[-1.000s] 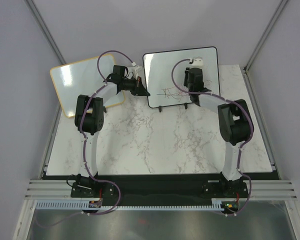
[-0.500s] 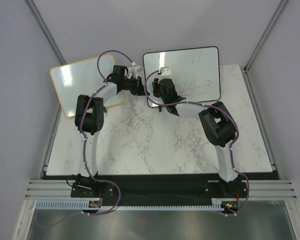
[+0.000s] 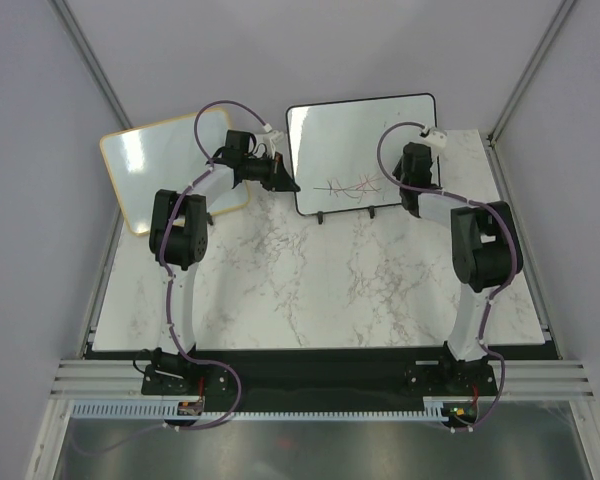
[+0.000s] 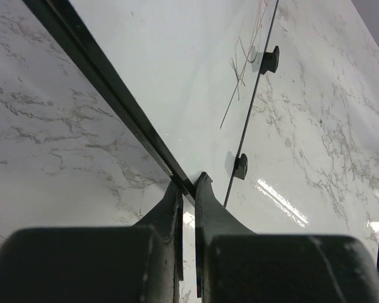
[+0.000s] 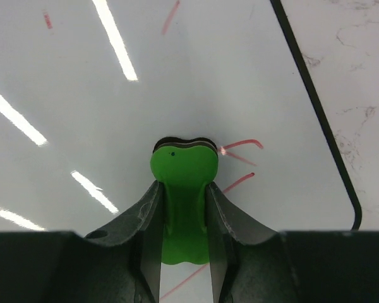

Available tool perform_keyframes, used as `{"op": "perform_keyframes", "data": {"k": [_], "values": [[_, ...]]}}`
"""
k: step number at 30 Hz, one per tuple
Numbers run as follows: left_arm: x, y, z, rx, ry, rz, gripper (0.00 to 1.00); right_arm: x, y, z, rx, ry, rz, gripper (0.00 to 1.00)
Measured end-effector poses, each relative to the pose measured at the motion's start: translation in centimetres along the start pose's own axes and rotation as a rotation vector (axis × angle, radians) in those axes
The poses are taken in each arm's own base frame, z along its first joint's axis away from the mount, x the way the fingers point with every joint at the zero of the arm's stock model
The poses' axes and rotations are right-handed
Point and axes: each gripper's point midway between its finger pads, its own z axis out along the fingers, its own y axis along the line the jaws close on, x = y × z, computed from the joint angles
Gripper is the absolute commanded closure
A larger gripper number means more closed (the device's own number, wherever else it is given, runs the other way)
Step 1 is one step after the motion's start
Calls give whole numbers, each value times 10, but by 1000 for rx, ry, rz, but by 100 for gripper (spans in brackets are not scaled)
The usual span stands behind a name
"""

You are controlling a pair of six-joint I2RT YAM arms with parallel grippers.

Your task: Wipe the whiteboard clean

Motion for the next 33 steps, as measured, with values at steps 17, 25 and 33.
{"op": "perform_keyframes", "data": {"k": [17, 25, 33], "values": [[3, 7, -4, -28, 9, -12, 98, 111, 247, -114, -452, 66, -147, 100], [1, 8, -3, -35, 4, 3, 98, 95, 186, -92, -342, 86, -59, 100], [1, 3, -1, -16, 5, 4, 98, 51, 25, -42, 13, 28, 46, 100]]}}
